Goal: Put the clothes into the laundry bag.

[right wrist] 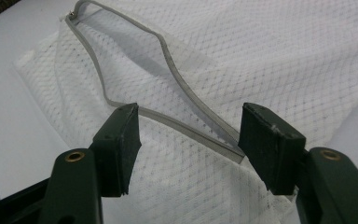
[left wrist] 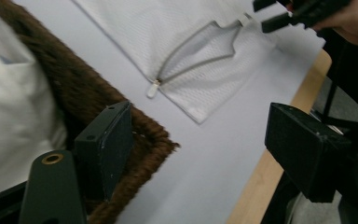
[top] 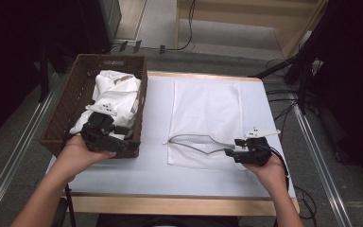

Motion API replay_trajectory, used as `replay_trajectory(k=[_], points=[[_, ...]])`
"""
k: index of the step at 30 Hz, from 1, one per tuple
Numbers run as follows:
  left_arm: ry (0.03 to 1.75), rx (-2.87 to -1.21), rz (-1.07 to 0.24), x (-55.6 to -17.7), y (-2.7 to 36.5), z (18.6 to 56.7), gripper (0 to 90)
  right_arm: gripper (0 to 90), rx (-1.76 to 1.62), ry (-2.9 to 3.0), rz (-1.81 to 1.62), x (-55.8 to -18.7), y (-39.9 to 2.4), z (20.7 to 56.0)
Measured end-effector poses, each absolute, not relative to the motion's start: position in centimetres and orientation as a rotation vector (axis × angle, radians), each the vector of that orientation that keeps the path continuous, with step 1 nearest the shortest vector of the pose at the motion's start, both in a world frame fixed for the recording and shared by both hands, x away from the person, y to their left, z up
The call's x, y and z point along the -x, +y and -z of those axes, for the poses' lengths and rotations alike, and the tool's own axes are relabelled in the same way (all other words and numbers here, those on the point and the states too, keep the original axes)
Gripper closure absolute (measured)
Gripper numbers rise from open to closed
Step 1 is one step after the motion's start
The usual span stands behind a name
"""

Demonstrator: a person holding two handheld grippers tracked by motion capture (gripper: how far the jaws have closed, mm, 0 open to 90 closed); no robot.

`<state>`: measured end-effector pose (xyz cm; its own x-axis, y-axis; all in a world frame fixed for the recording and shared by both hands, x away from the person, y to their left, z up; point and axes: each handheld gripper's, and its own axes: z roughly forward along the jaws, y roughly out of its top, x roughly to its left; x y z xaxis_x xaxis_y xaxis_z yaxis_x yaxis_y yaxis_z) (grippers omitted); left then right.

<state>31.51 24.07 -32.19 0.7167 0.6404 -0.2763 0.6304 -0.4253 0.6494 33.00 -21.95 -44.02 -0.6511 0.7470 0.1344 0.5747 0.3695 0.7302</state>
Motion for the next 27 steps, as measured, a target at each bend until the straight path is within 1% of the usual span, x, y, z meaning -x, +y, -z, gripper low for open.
replay_trajectory(k=[8,12,14,16,18,23,24,26,27], points=[[1.028,-2.131,-0.106,-34.0,26.1,30.2,24.0,39.4,-1.174,2.396,-1.161,-32.9,-21.9,43.8],[1.053,-2.134,-0.14,-35.5,27.2,30.2,24.0,39.4,-1.173,2.398,-1.156,-32.9,-21.8,43.7],[1.018,-2.151,-0.178,-36.0,27.7,30.4,24.0,39.4,-1.169,2.4,-1.156,-33.0,-21.8,43.8],[1.041,-2.174,-0.206,-36.7,28.3,30.4,24.0,39.4,-1.17,2.401,-1.156,-33.0,-21.8,43.8],[1.072,-2.134,-0.172,-37.7,29.2,30.6,24.0,39.3,-1.166,2.407,-1.159,-33.1,-21.7,43.8],[1.161,-2.076,-0.165,-39.9,31.2,31.4,23.8,39.3,-1.169,2.41,-1.156,-33.1,-21.6,43.8],[1.177,-2.073,-0.165,-40.2,31.5,31.6,22.1,39.3,-1.166,2.411,-1.157,-33.1,-21.6,43.8],[1.255,-2.042,-0.153,-41.3,32.3,32.2,11.1,39.3,-1.167,2.409,-1.154,-33.1,-21.6,43.8],[1.265,-2.024,-0.137,-41.7,32.7,32.6,11.1,39.3,-1.167,2.409,-1.154,-33.1,-21.6,43.8]])
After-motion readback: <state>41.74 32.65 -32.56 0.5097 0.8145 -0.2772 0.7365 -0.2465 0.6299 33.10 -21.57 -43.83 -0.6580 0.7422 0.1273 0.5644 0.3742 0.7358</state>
